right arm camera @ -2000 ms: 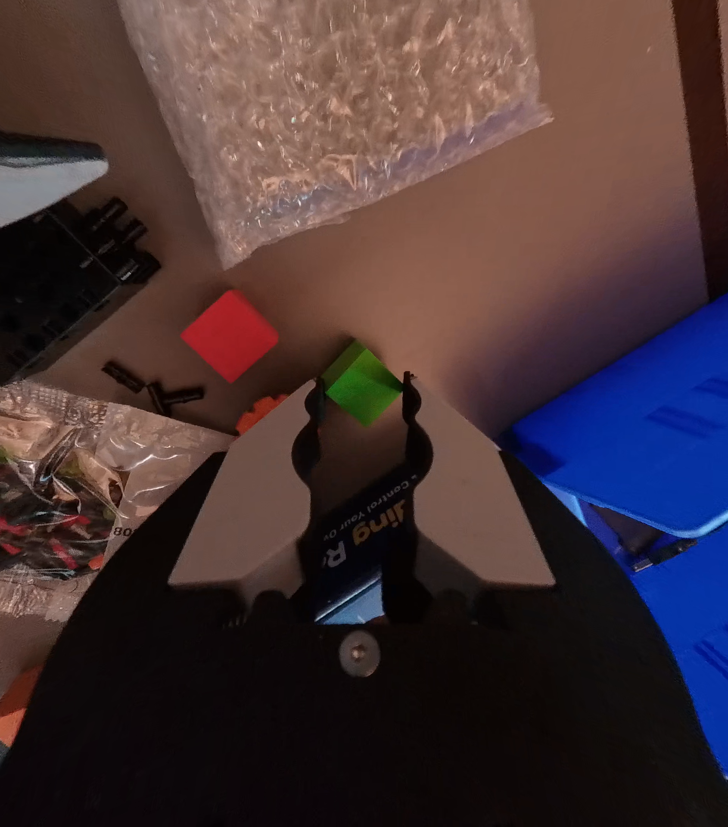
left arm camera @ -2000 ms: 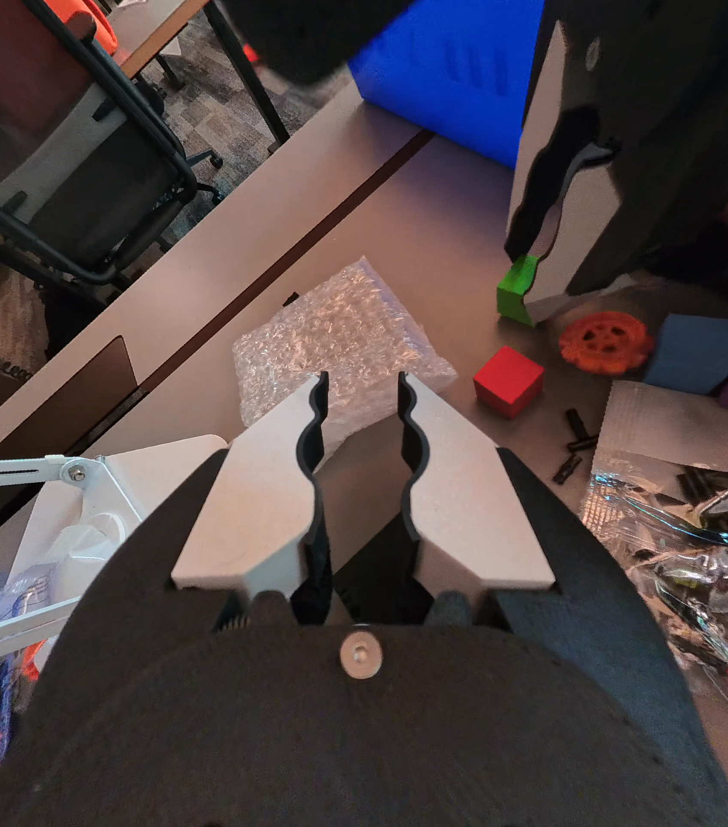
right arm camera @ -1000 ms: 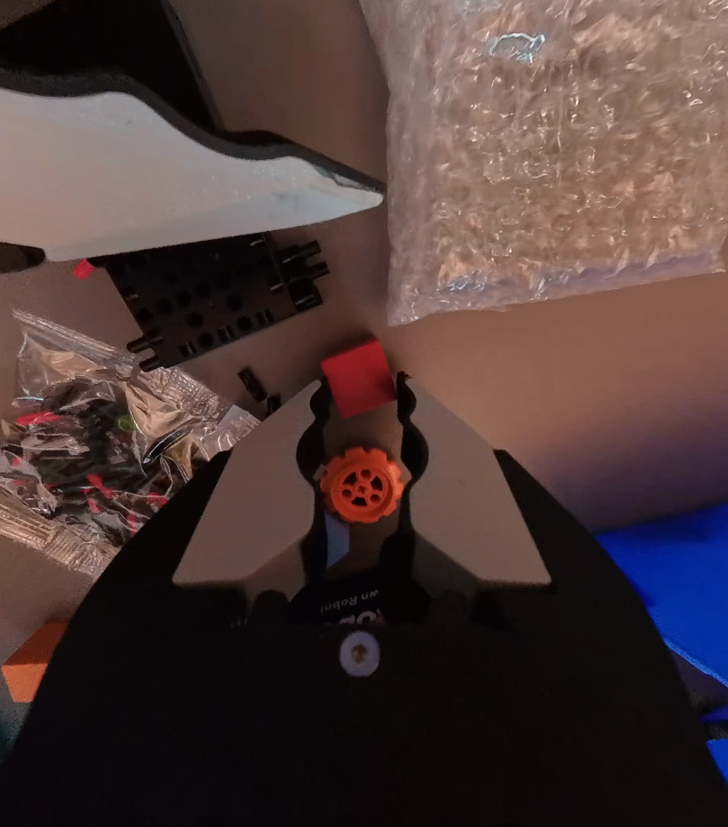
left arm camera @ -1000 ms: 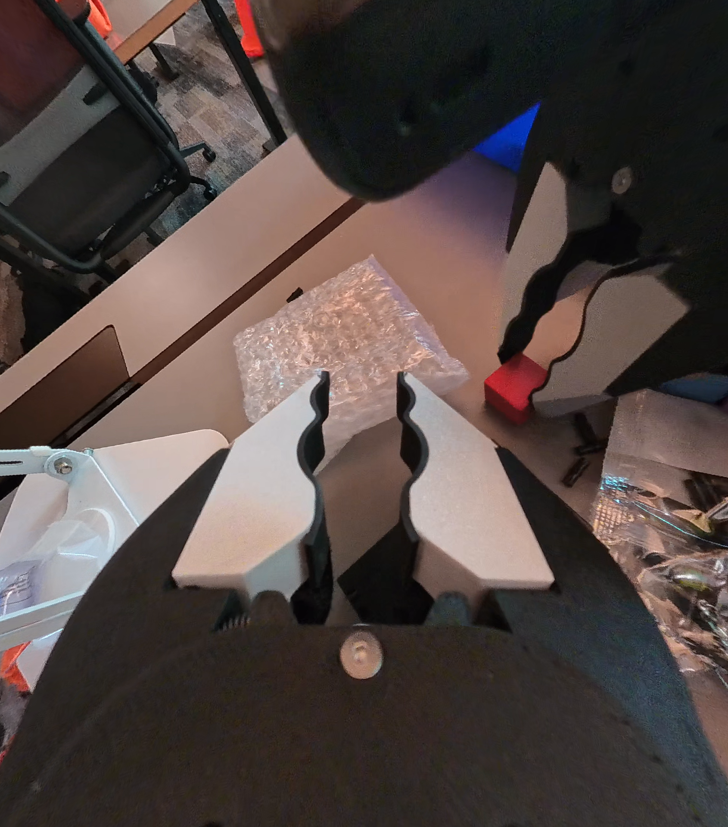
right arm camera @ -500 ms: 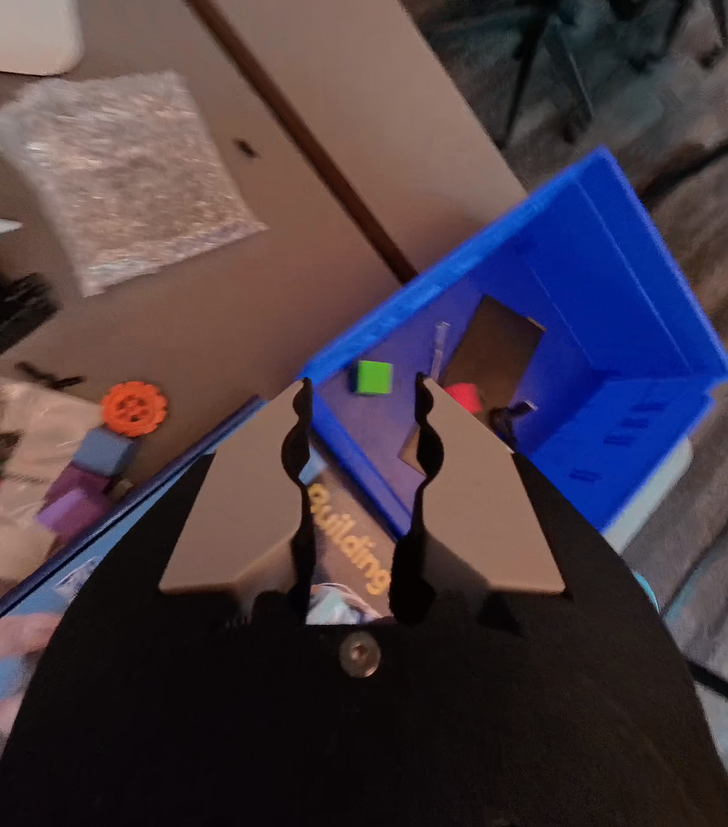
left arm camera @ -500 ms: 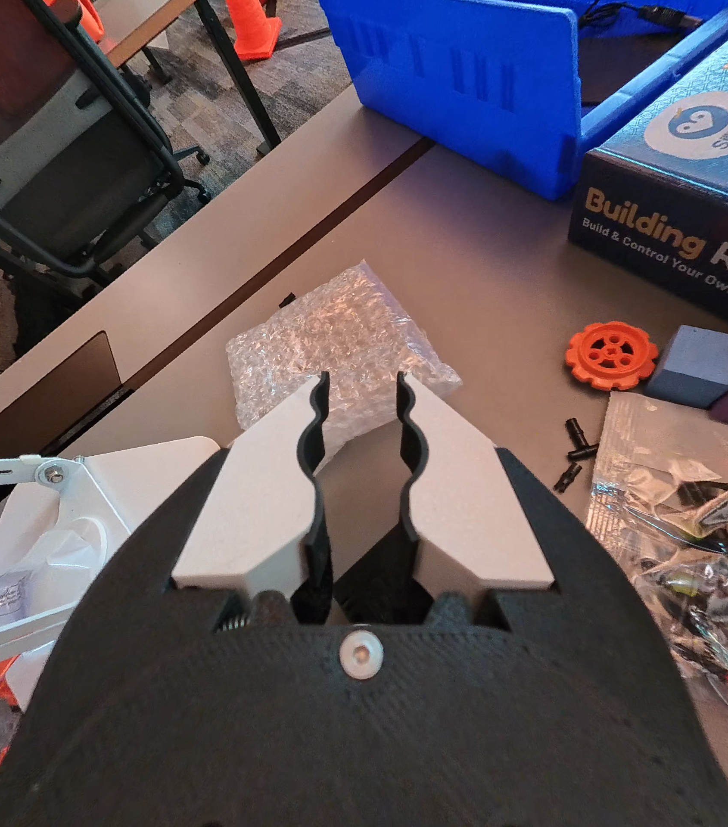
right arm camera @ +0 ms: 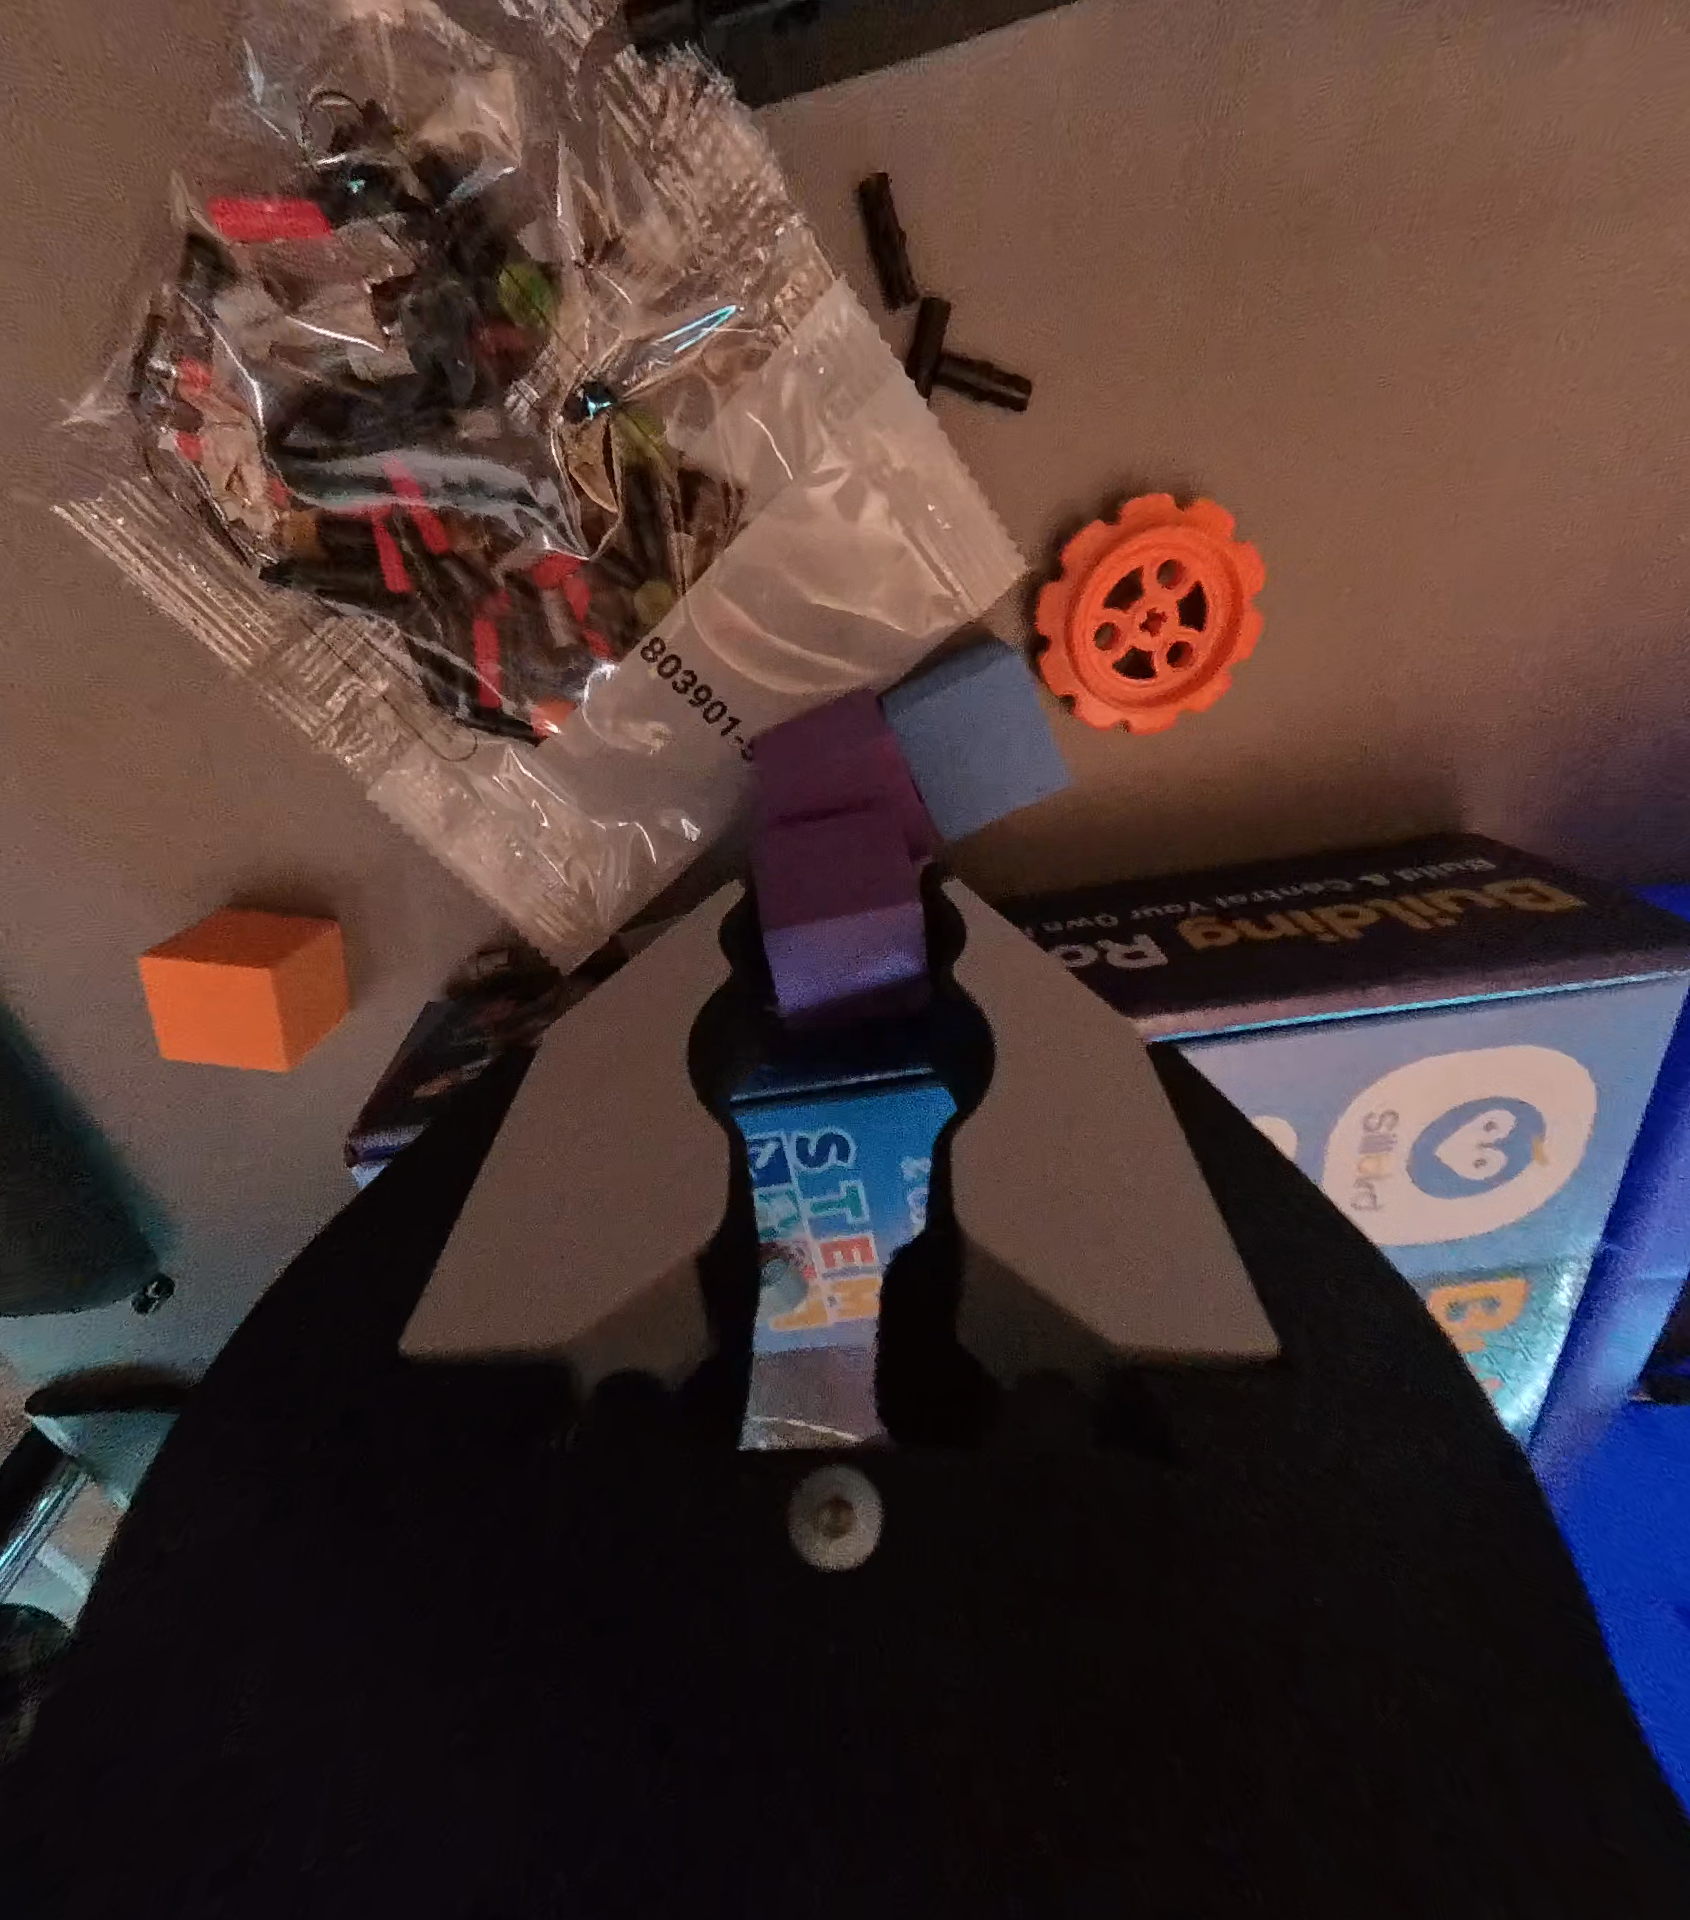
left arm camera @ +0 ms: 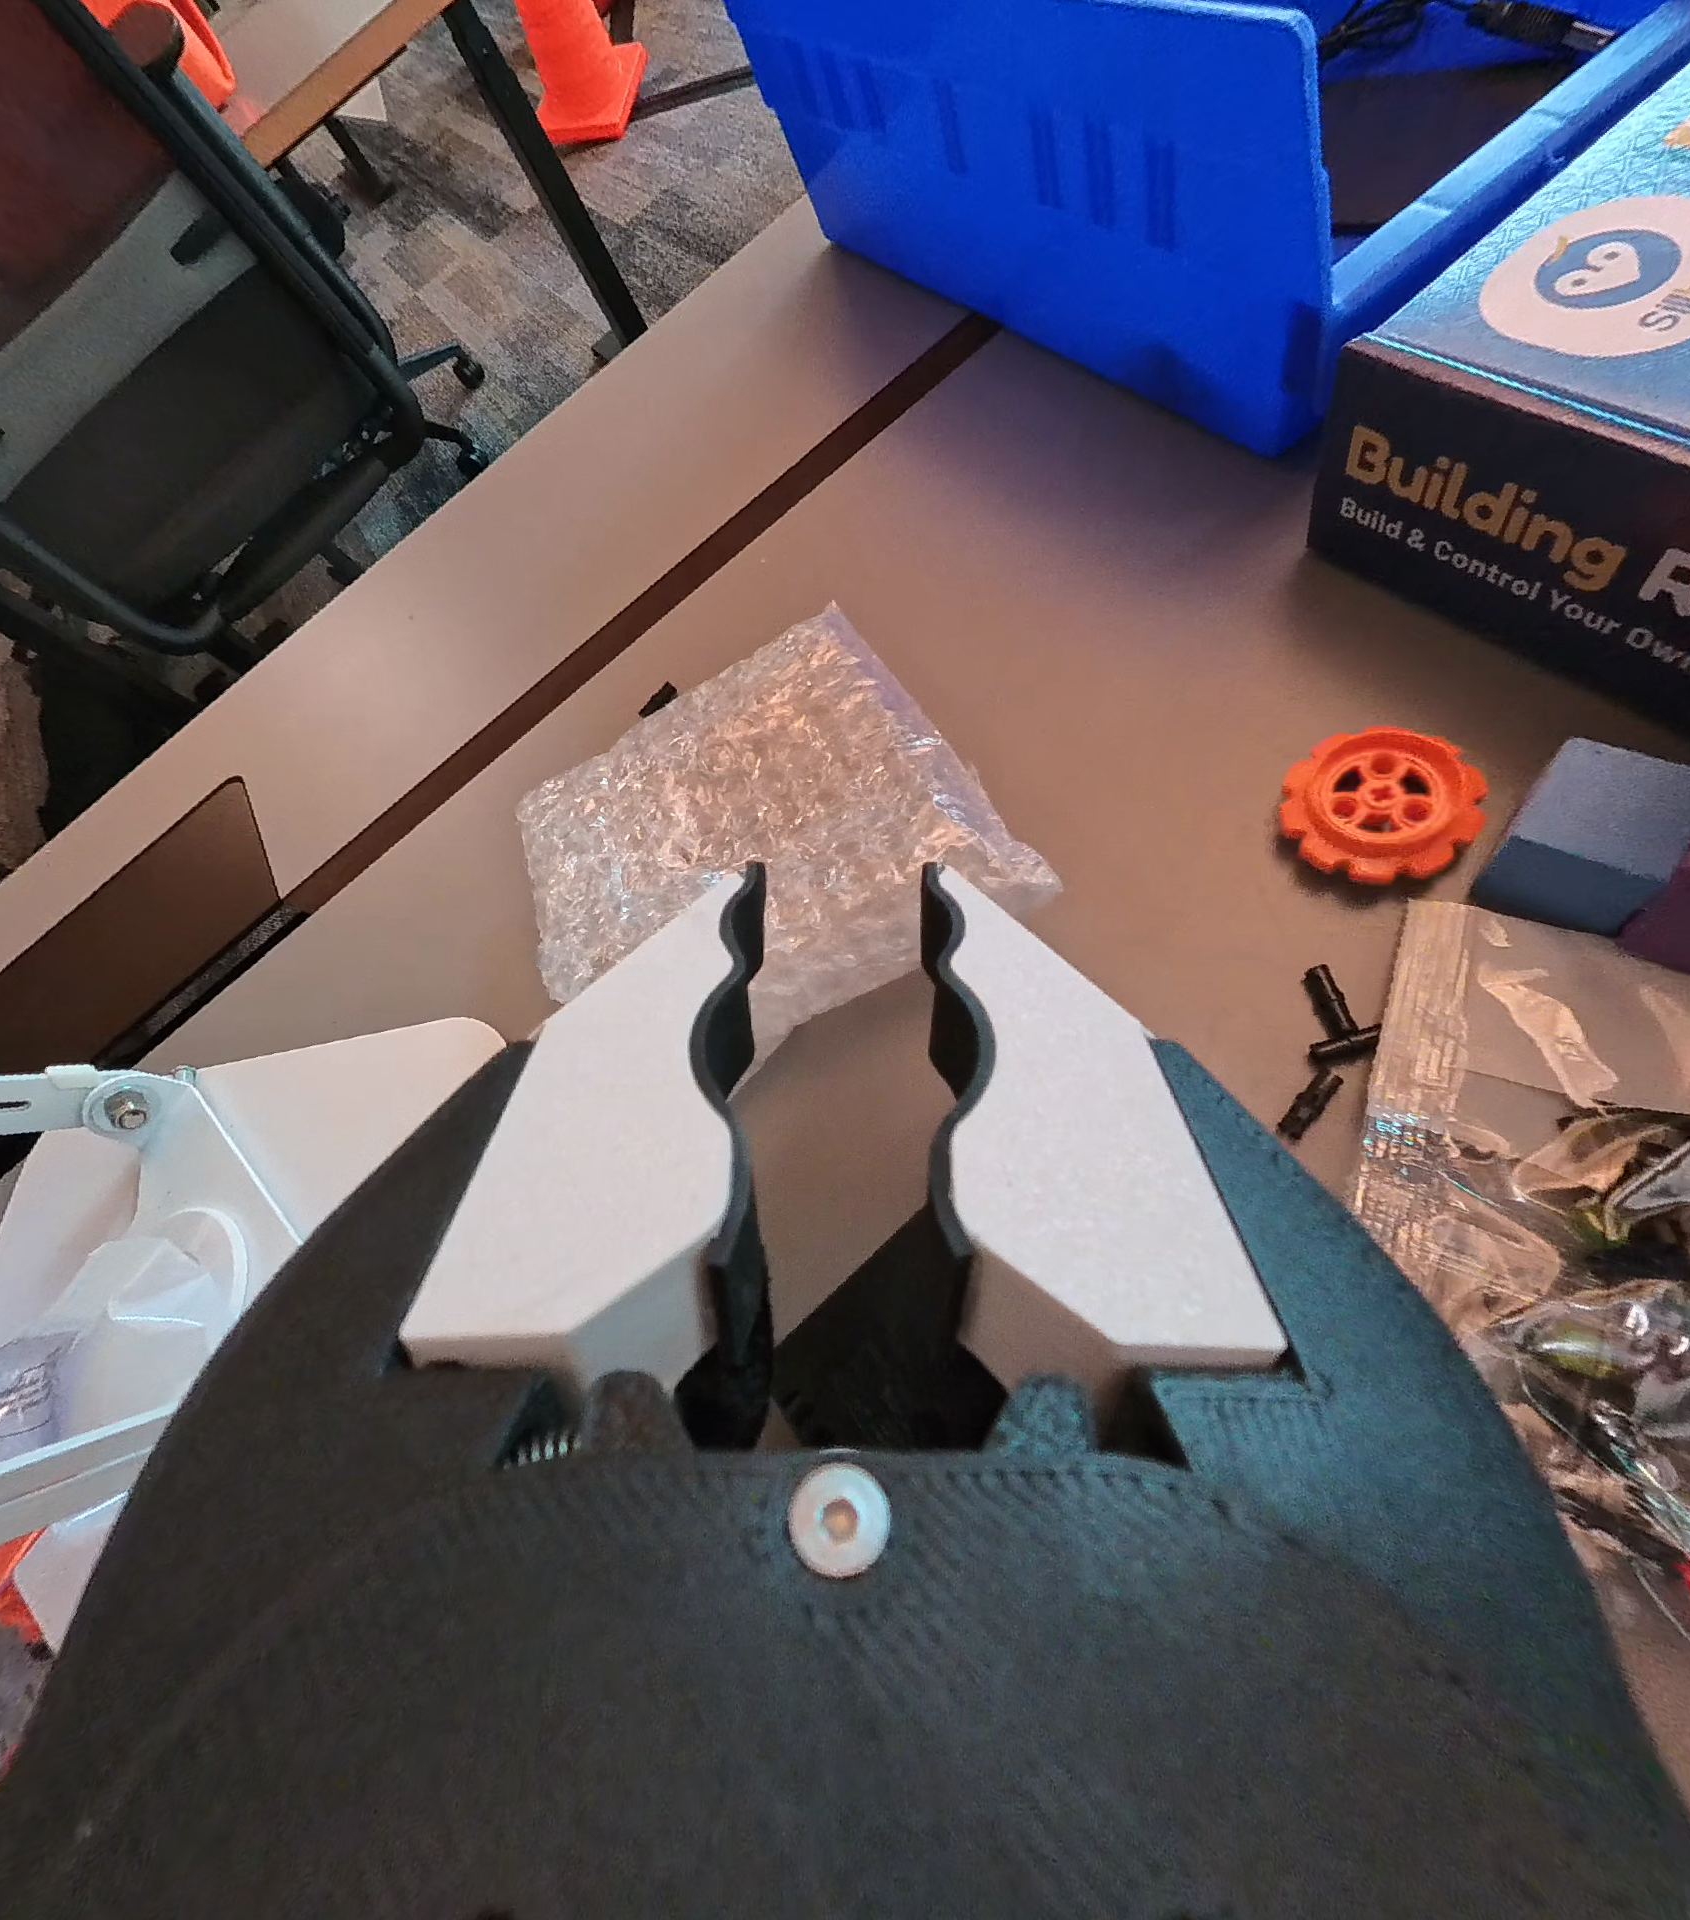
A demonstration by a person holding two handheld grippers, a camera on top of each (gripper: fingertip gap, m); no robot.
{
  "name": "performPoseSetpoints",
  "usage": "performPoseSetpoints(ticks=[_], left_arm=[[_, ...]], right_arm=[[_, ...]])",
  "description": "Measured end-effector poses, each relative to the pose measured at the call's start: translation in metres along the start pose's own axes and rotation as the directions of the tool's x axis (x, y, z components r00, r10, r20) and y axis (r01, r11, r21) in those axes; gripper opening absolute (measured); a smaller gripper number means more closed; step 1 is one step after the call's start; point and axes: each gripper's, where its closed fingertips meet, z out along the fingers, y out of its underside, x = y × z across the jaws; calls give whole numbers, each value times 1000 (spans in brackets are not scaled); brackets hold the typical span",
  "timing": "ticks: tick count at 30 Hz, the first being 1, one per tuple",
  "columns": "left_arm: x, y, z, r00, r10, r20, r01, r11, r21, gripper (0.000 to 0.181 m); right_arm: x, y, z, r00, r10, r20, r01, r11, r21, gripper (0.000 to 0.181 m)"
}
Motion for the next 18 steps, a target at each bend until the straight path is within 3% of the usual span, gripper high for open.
performPoseSetpoints(ticks=[4,8,9,10,11,14,16,18], left_arm=[[-2,0,0,1000,-5,2,5,1000,2,28],[0,0,1,1000,-5,-3,5,1000,1,28],[1,0,1,1000,-2,-4,2,1000,0,28],[1,0,2,1000,3,-5,-3,1000,-2,28],[2,1,2,1000,6,-5,-6,1000,-5,28],[0,2,2,1000,0,-4,0,1000,-5,28],[0,1,3,1000,-6,-8,6,1000,-5,28],[2,2,4,1000,-1,-10,1,1000,-9,28]], right_arm=[[28,-6,-39,997,55,-52,-48,991,122,29],[115,8,-92,938,269,-218,-194,930,313,29],[139,14,-101,908,334,-255,-233,906,354,40],[160,21,-106,878,383,-286,-261,885,385,61],[171,29,-107,859,416,-298,-292,877,383,64],[157,23,-108,877,380,-293,-260,889,376,51],[115,-2,-99,938,264,-225,-167,913,373,44],[67,-18,-75,981,144,-129,-100,949,299,51]])
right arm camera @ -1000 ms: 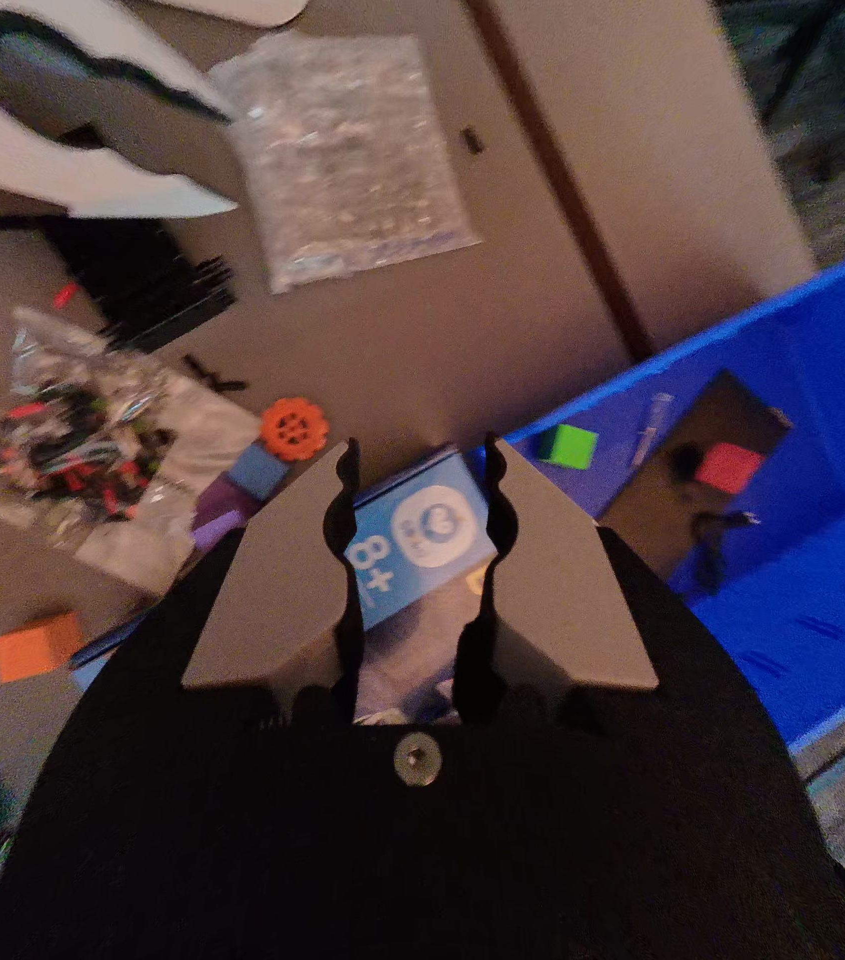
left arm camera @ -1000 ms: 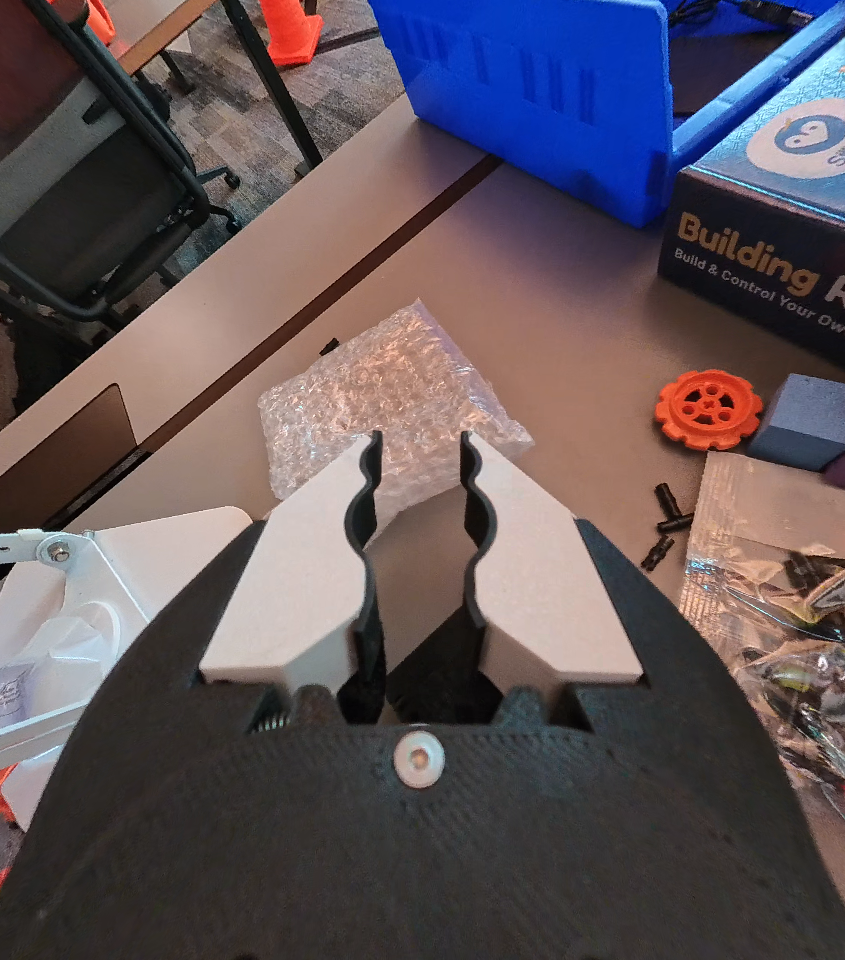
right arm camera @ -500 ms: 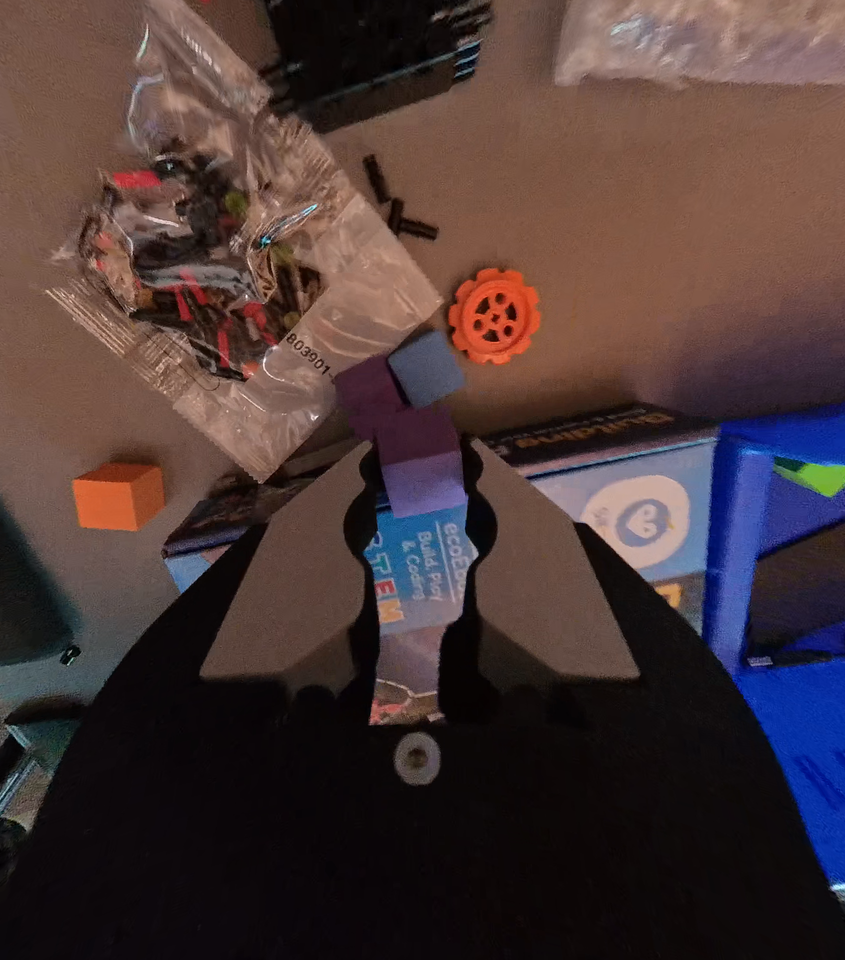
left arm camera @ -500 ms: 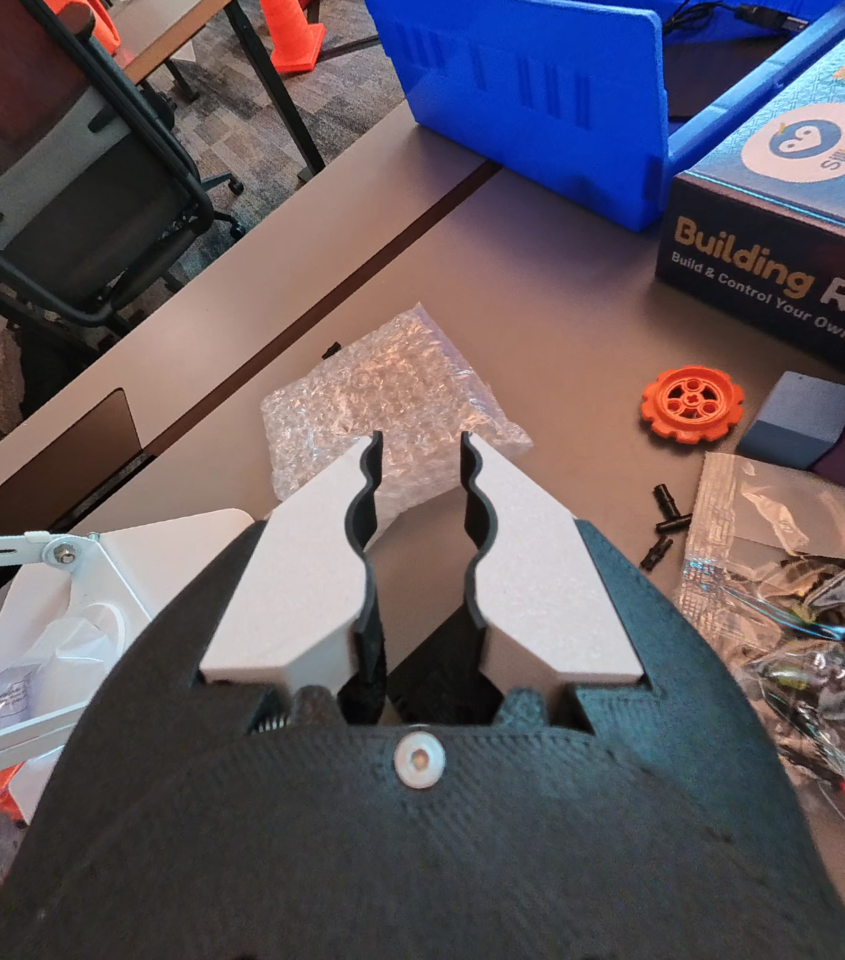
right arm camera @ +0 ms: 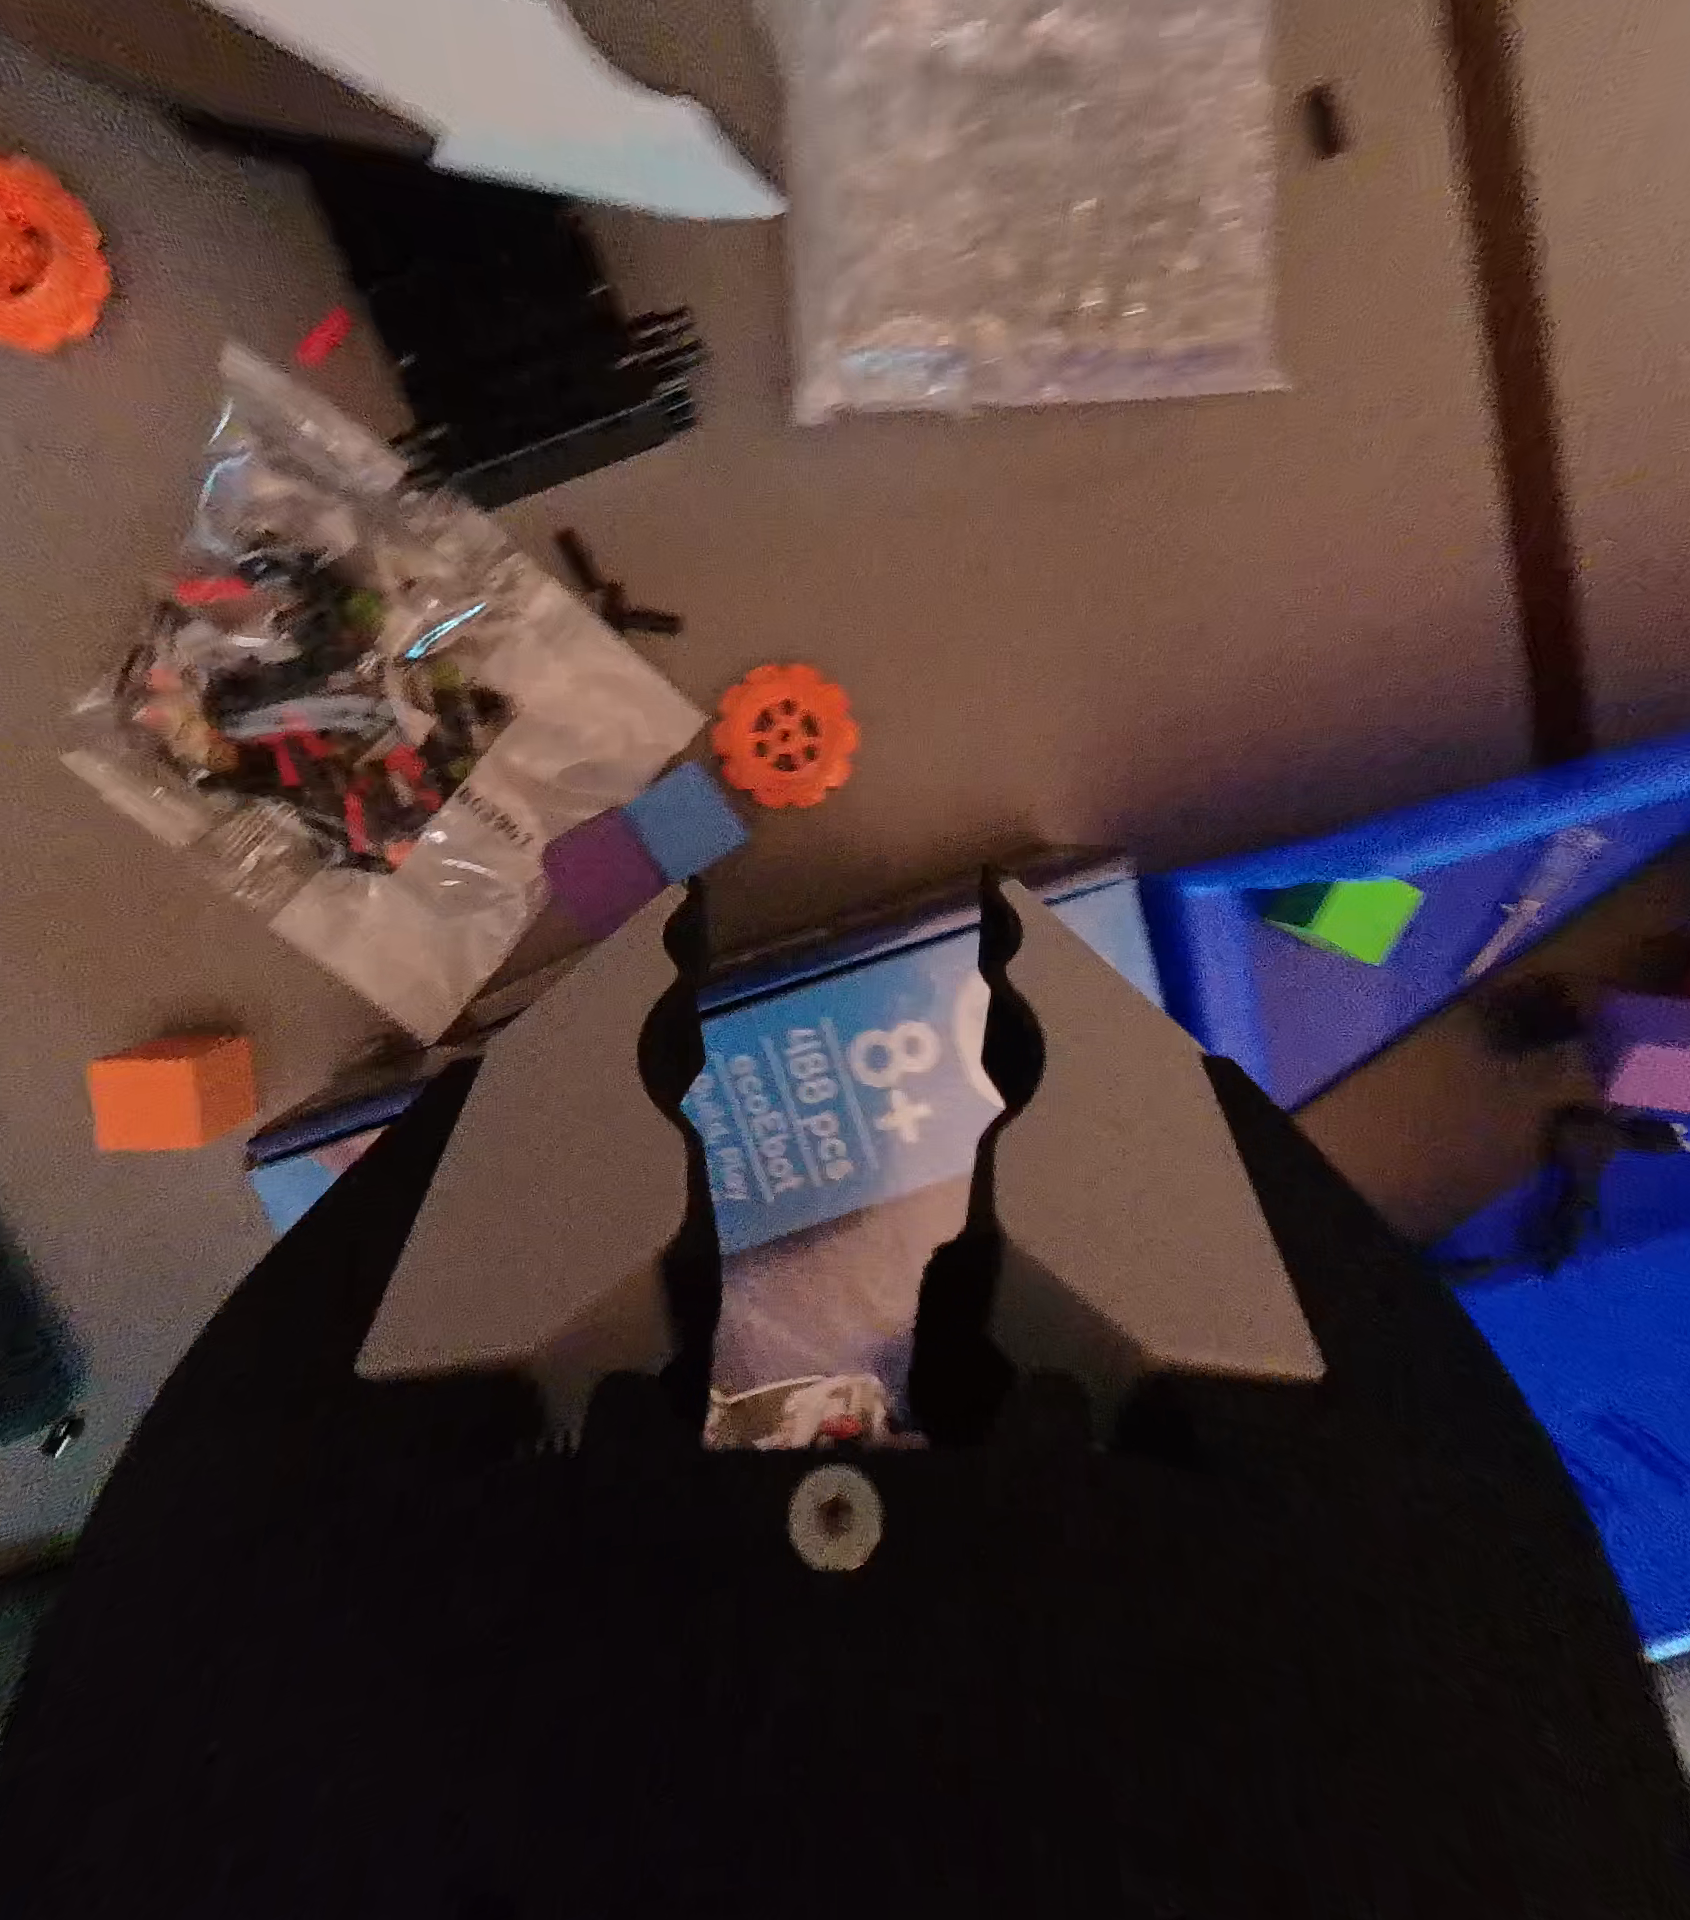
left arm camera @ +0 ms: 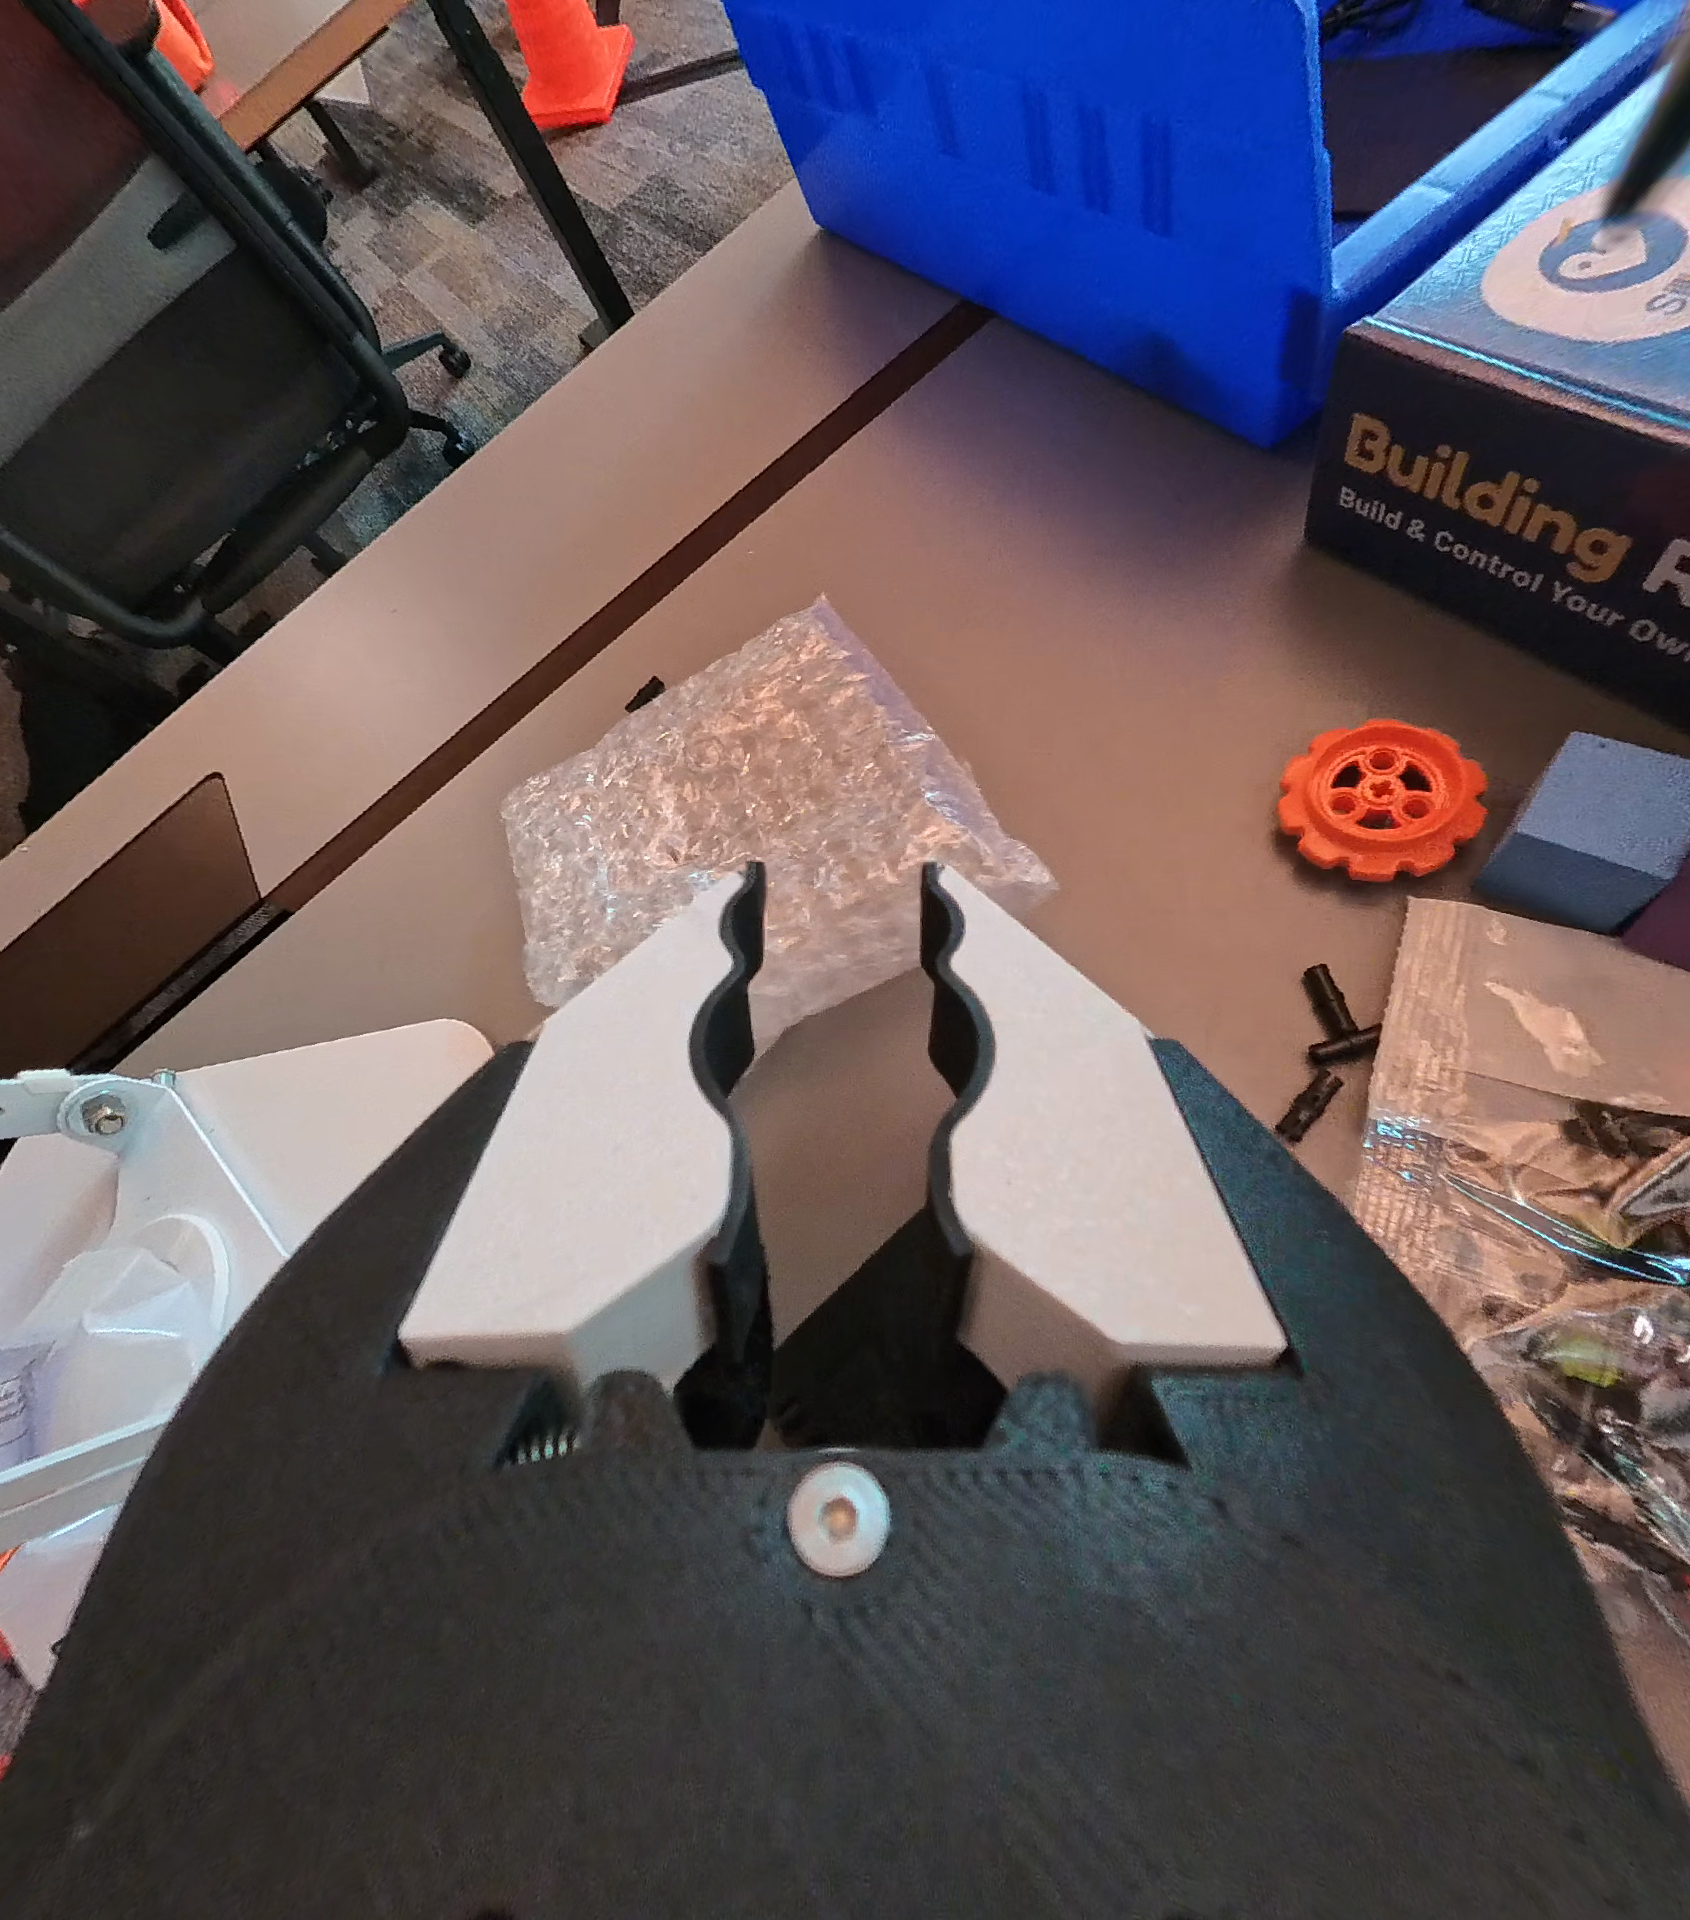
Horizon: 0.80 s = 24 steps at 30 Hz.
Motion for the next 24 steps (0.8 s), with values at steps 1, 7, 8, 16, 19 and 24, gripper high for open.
performPoseSetpoints(ticks=[1,7,8,16,19,24], left_arm=[[2,0,1,1000,4,-3,-4,1000,-3,28],[2,-1,-1,1000,14,3,-14,1000,1,28],[1,-1,-2,1000,10,5,-10,1000,4,28],[3,-2,-1,1000,16,-1,-16,1000,5,28],[2,-2,-1,1000,11,1,-11,1000,5,28],[2,-1,0,1000,12,-1,-12,1000,2,28]], right_arm=[[-21,3,12,998,-48,39,50,997,-50,54],[-70,28,60,976,-162,144,194,951,-241,37],[-68,28,61,978,-165,130,192,952,-238,36],[-53,19,37,983,-109,149,130,981,-142,22],[-27,6,11,991,-50,127,54,998,-24,22],[63,8,-25,991,122,-47,-115,985,130,7]])
